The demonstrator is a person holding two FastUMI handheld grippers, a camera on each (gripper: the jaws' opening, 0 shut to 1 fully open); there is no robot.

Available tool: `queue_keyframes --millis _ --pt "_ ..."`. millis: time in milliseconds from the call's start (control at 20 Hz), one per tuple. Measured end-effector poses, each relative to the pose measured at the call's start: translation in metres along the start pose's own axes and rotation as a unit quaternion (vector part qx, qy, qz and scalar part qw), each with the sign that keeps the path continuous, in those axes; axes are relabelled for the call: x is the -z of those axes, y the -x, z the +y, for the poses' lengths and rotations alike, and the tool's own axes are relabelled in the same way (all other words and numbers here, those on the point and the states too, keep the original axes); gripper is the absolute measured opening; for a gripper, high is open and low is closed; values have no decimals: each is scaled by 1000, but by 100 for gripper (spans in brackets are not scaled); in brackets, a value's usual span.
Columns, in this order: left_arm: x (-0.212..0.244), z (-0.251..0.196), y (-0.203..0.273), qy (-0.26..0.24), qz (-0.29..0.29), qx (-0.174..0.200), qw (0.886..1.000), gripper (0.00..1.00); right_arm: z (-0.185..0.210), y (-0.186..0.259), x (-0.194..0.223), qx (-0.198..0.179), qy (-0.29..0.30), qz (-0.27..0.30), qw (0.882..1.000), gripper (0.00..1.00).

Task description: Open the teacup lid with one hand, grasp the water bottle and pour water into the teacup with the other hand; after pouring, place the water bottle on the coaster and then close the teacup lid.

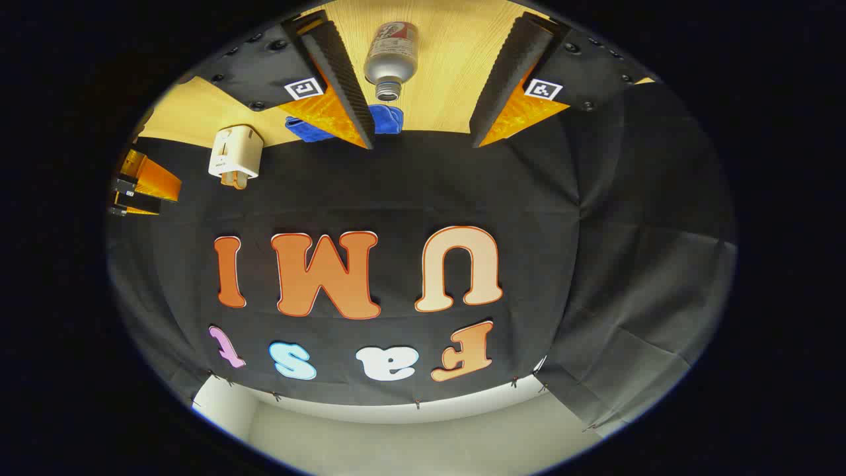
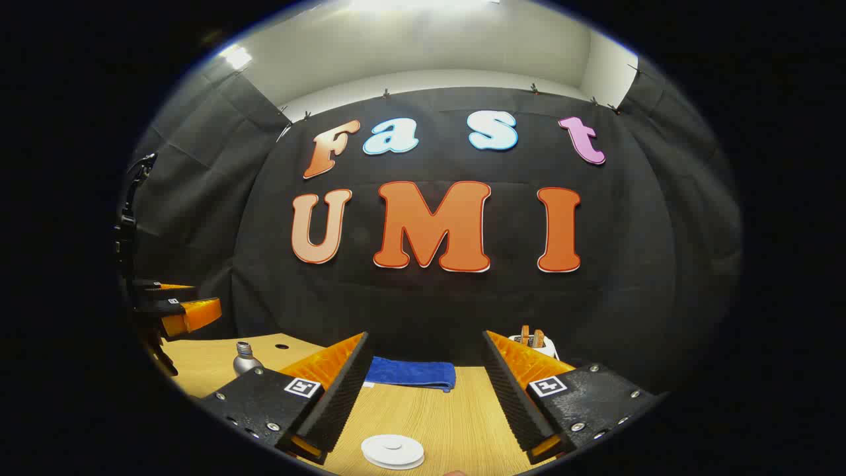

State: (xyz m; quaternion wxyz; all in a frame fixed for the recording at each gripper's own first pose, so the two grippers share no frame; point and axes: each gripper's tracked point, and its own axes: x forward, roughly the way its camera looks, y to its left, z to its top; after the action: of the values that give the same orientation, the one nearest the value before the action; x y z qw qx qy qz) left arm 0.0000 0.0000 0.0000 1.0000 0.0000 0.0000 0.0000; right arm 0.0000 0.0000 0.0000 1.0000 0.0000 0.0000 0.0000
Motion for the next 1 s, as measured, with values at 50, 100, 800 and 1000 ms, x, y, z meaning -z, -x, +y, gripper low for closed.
queue_keyframes --millis 50,100,800,1000 --pt "-1 -1 0 -1 -1 1 1000 96 -1 0 0 1 0 0 1000 99" --pt "-1 -2 0 -3 -2 1 1000 95 -2 0 -2 2 -1 0 1000 99" --pt "7 10 2 -4 9 -16 1000 96 0 3 6 -3 -3 10 1000 99" --pt "4 9 5 -4 7 -15 1000 95 -1 4 13 -4 -1 18 1000 99"
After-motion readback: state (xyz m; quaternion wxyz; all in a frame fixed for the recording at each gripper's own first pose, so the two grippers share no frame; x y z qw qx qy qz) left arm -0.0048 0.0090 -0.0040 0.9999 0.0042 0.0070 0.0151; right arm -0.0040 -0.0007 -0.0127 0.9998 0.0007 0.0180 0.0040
